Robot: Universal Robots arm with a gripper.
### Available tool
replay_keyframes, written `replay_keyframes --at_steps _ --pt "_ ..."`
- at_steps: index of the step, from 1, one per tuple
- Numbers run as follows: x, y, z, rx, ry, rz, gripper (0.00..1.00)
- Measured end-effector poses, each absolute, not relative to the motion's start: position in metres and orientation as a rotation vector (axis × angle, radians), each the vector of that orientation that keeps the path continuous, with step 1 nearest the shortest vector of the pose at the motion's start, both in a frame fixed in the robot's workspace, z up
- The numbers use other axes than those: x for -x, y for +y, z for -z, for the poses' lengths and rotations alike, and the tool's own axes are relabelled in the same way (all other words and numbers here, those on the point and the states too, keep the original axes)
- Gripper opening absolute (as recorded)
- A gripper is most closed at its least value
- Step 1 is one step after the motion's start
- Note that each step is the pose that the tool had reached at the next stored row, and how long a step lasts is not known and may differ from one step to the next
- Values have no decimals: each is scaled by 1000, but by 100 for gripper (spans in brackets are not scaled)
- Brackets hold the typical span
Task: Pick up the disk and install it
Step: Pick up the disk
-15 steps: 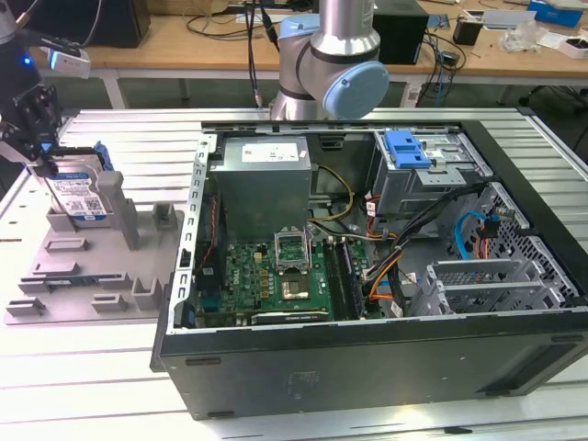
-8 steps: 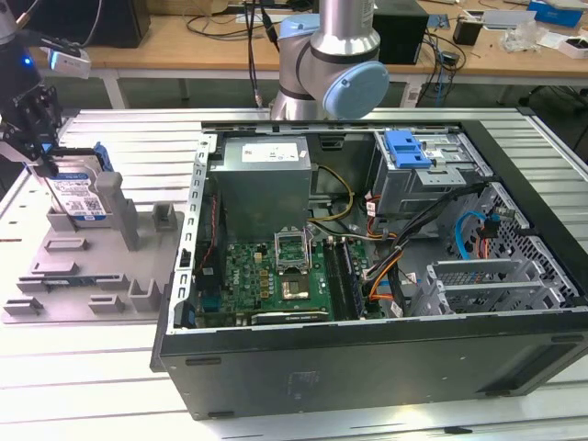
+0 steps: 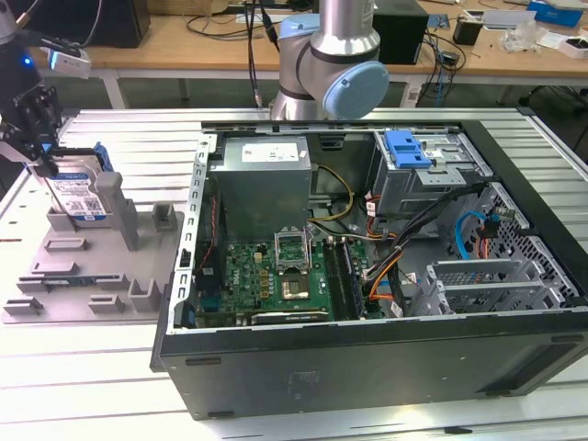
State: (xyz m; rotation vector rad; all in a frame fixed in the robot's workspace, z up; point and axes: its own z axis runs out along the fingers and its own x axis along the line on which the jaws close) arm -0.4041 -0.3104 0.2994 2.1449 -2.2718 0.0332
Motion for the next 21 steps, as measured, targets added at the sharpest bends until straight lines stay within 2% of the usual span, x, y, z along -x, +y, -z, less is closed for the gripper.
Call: replay_keyframes --at_steps 7,21 --pt "404 -310 -310 -2146 -2270 -33 37" --pt "404 -310 -382 -2151 -2265 -33 37"
